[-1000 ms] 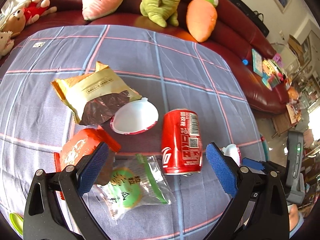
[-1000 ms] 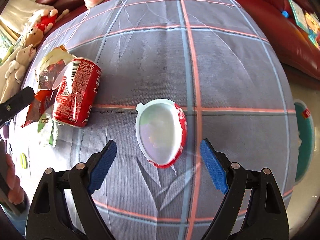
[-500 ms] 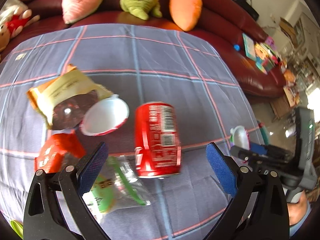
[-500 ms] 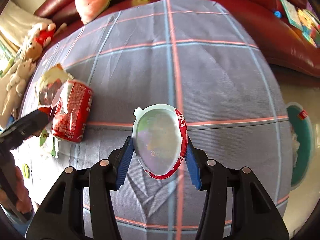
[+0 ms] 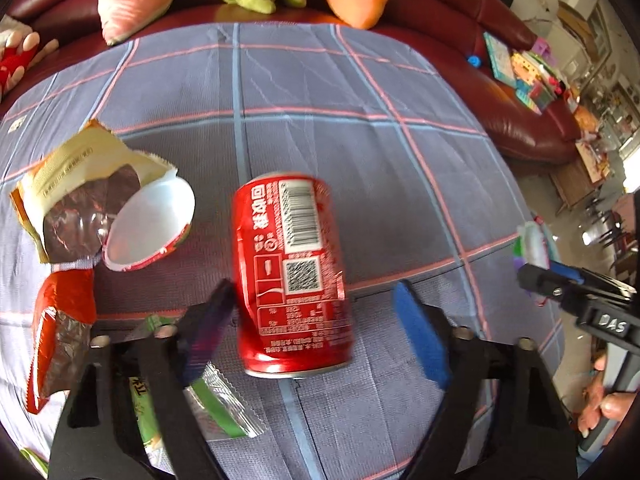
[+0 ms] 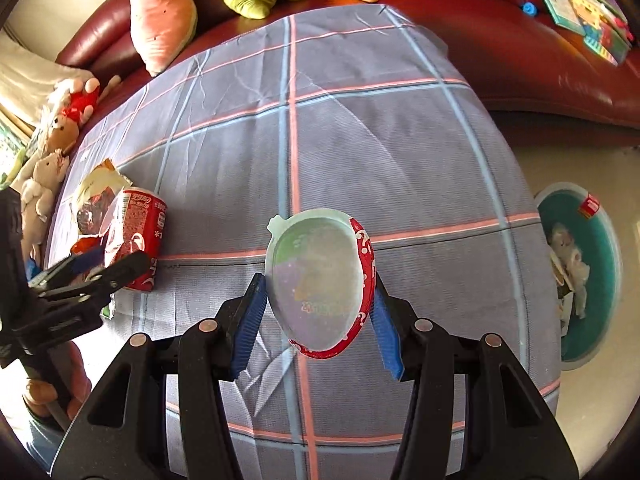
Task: Collect trash
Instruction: 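Grasp the red cola can with left tool while right tool grasps the white-red lid, then carry can and lid over the teal bin and open both tools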
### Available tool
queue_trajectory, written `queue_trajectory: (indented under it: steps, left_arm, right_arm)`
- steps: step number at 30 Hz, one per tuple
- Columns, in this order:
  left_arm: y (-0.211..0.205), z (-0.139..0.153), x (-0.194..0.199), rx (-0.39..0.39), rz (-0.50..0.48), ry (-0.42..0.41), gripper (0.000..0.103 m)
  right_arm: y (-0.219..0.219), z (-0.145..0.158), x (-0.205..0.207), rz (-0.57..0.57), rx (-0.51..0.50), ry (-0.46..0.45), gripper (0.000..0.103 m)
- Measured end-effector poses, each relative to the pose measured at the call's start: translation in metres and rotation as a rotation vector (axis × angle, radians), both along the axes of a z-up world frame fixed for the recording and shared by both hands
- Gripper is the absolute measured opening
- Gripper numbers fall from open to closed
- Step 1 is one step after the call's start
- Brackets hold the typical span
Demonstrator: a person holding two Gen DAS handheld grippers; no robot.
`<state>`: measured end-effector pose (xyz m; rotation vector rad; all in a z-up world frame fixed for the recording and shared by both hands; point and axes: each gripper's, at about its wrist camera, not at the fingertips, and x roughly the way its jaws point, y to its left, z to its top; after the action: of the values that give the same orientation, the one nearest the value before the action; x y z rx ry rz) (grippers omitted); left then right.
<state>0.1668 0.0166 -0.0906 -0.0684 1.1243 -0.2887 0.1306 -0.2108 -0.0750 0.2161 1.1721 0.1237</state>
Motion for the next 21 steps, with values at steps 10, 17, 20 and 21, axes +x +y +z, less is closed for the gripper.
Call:
queue_trajectory:
  steps: [10,17,20,21]
  left_arm:
    - [-0.013,0.013,-0.006,0.028,-0.003,-0.046,0.059]
    - [-0.04,0.037,-0.015,-0.008,-0.065,-0.074,0.059]
    - [-0.06,0.044,-0.018,-0.027,-0.105,-0.076,0.059]
    - [-0.07,0.046,-0.018,-0.027,-0.124,-0.08,0.059]
  right_arm:
    - [-0.028,0.006,-0.011,-0.045,0.054,-0.02,0.049]
    - [-0.058,0.019,-0.025,-0.096,0.112,-0.063,0.049]
    - [-0.076,0.028,-0.034,-0.128,0.121,-0.089,0.049]
    - [-0.082,0.031,-0.037,-0.139,0.122,-0.098,0.049]
